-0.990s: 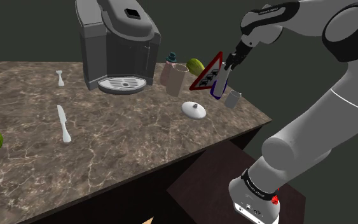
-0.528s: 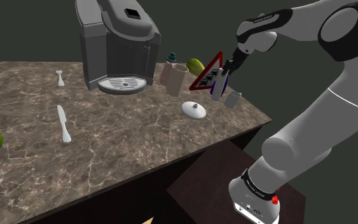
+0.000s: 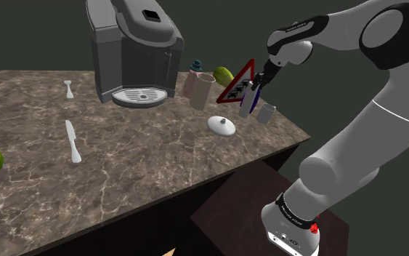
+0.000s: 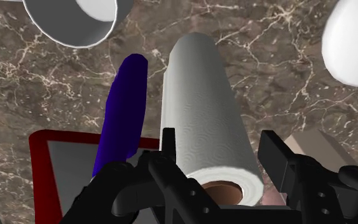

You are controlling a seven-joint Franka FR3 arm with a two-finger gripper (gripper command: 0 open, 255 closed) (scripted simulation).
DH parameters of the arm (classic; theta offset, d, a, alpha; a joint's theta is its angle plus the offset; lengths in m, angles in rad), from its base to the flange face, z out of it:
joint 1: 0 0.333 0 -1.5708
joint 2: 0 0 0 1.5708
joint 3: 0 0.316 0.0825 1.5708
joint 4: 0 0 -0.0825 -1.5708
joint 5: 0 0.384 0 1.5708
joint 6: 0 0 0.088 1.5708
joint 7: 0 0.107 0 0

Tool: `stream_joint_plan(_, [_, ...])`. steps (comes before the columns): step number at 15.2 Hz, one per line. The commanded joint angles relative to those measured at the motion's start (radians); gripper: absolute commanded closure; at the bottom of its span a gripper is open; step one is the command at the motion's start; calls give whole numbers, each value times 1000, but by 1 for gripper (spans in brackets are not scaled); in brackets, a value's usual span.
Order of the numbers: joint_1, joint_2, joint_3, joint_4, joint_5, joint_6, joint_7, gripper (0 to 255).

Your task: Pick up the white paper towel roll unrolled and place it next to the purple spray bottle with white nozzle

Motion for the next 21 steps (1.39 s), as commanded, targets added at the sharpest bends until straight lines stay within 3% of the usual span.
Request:
stream_joint_plan(1, [0,0,0,0,0,1,0,255])
stream_joint_plan(3, [0,0,0,0,0,1,0,255])
stream_joint_plan(4, [0,0,0,0,0,1,0,0])
stream_joint_plan(9, [0,0,0,0,0,1,0,0])
stream_joint_plan(13, [-3,-70,-4,47,-36,-112,24,0])
stream_joint_plan(21, [-3,-70,-4,47,-36,-112,24,0])
